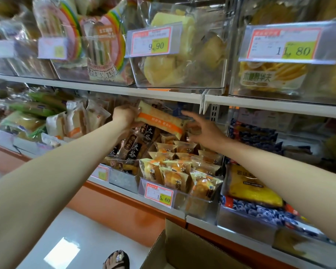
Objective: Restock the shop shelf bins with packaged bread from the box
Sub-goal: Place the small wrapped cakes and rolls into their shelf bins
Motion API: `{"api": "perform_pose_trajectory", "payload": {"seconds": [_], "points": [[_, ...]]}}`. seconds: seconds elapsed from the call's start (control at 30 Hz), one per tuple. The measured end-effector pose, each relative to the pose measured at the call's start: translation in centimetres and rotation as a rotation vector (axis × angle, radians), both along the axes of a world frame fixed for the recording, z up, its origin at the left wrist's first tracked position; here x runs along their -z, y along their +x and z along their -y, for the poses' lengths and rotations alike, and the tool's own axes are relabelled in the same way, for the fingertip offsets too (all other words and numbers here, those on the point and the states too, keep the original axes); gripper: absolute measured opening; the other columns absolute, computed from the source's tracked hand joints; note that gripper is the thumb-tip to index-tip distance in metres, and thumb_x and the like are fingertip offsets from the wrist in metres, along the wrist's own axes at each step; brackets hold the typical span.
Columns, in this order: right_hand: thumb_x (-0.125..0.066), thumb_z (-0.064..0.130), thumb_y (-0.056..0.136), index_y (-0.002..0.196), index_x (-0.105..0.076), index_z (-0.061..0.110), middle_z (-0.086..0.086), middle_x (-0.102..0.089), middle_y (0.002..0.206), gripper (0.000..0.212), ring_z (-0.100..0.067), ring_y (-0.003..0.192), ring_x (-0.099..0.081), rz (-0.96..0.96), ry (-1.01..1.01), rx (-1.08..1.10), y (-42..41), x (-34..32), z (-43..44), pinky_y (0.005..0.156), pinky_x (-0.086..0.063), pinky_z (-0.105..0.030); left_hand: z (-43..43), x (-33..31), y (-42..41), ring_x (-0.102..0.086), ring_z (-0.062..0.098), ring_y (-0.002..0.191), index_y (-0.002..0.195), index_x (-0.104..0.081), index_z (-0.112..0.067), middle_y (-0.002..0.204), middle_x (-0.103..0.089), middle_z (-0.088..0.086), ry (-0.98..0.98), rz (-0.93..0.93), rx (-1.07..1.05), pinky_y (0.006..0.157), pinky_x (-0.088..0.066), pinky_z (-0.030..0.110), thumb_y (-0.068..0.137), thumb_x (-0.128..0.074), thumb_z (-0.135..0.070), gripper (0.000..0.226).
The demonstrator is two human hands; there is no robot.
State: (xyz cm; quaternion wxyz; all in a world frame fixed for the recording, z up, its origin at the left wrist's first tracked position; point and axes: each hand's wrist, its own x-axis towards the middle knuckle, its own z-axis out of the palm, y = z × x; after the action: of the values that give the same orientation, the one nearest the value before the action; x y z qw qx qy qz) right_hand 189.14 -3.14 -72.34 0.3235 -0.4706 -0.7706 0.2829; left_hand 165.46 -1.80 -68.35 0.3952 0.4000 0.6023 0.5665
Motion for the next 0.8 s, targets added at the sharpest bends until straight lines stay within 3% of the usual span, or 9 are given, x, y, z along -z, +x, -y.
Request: {"api": "perform_pose_trajectory", "payload": {"seconds": [0.07, 0.13, 0.23, 0.33, 0.4, 0.53, 0.6, 0.7, 0.8], "points": [[-0.068, -0.003, 0.080, 0.140, -0.041, 0.034, -0.002, -0.049, 0.137, 0.075, -0.019, 0.128, -0.044, -0.014, 0.009, -0.007, -0.3, 0.2, 0.0, 0.090, -0.040, -0.023, 0.5, 0.2, 0.0, -0.058, 0.023, 0.068, 0.093, -0.050, -0.003, 0.084, -0.053, 0.009, -0.040, 0.116, -0.003, 0.040, -0.053, 0.027, 0.092, -0.054, -0.004, 0.004], [-0.065, -0.006, 0.081, 0.140, -0.040, 0.035, -0.003, -0.044, 0.143, 0.076, -0.018, 0.128, -0.042, -0.040, 0.003, -0.015, -0.4, 0.3, 0.0, 0.082, -0.041, -0.014, 0.6, 0.6, -0.4, -0.058, 0.021, 0.068, 0.083, -0.049, -0.004, 0.084, -0.053, 0.010, -0.083, 0.223, 0.009, 0.037, -0.051, 0.025, 0.092, -0.054, -0.003, 0.011], [-0.066, -0.007, 0.080, 0.139, -0.041, 0.036, -0.002, -0.045, 0.142, 0.078, -0.014, 0.122, -0.044, -0.082, 0.019, -0.017, -0.7, 0.2, 0.3, 0.079, -0.043, -0.011, 0.8, 0.9, -0.5, -0.059, 0.020, 0.069, 0.091, -0.051, -0.002, 0.085, -0.054, 0.011, -0.138, 0.246, 0.037, 0.036, -0.050, 0.024, 0.090, -0.057, -0.004, 0.006], [-0.071, 0.001, 0.078, 0.133, -0.051, 0.029, -0.004, -0.053, 0.134, 0.065, -0.020, 0.122, -0.047, -0.144, 0.058, 0.059, -0.8, 0.0, 0.5, 0.096, -0.041, -0.027, 1.0, 0.9, 0.0, -0.060, 0.020, 0.069, 0.100, -0.053, -0.003, 0.092, -0.056, 0.013, -0.124, 0.138, 0.079, 0.039, -0.052, 0.022, 0.092, -0.054, -0.006, 0.009], [-0.071, 0.009, 0.081, 0.129, -0.056, 0.023, -0.004, -0.057, 0.128, 0.052, -0.022, 0.120, -0.051, -0.186, 0.069, 0.082, -0.5, -0.3, 0.7, 0.099, -0.042, -0.031, 1.0, 1.0, 0.1, -0.061, 0.020, 0.066, 0.100, -0.056, -0.006, 0.099, -0.056, 0.014, -0.078, 0.041, 0.117, 0.043, -0.054, 0.021, 0.094, -0.054, -0.012, 0.009], [-0.064, 0.028, 0.088, 0.125, -0.059, 0.013, -0.006, -0.061, 0.125, 0.041, -0.021, 0.117, -0.054, -0.160, 0.026, 0.154, 0.1, -0.1, 0.8, 0.099, -0.040, -0.030, 1.0, 1.4, -0.2, -0.060, 0.014, 0.073, 0.119, -0.053, -0.013, 0.091, -0.059, 0.004, -0.096, -0.167, 0.286, 0.066, -0.055, 0.025, 0.090, -0.056, -0.042, 0.042], [-0.061, 0.044, 0.085, 0.120, -0.063, 0.014, -0.007, -0.062, 0.123, 0.047, -0.021, 0.115, -0.055, -0.123, 0.039, 0.192, 0.3, 0.1, 0.8, 0.104, -0.040, -0.039, 1.0, 1.8, -0.2, -0.059, 0.013, 0.077, 0.115, -0.055, -0.016, 0.091, -0.059, 0.002, -0.081, -0.317, 0.324, 0.071, -0.052, 0.027, 0.085, -0.064, -0.038, 0.039], [-0.057, 0.038, 0.090, 0.116, -0.065, 0.011, -0.008, -0.066, 0.114, 0.039, -0.014, 0.099, -0.058, -0.160, 0.048, 0.201, 0.5, 0.1, 0.8, 0.094, -0.044, -0.028, 1.1, 2.2, 0.0, -0.052, 0.011, 0.061, 0.104, -0.059, -0.013, 0.082, -0.058, 0.005, -0.045, -0.388, 0.306, 0.046, -0.042, 0.015, 0.082, -0.070, -0.026, 0.028], [-0.056, 0.028, 0.093, 0.116, -0.062, 0.008, -0.008, -0.066, 0.103, 0.031, -0.022, 0.096, -0.064, -0.240, -0.009, 0.162, 0.6, -0.1, 0.9, 0.073, -0.047, -0.014, 0.9, 2.2, 0.6, -0.049, 0.013, 0.061, 0.111, -0.059, -0.010, 0.083, -0.060, 0.008, -0.032, -0.421, 0.271, 0.037, -0.035, 0.013, 0.084, -0.068, -0.030, 0.035]]}}
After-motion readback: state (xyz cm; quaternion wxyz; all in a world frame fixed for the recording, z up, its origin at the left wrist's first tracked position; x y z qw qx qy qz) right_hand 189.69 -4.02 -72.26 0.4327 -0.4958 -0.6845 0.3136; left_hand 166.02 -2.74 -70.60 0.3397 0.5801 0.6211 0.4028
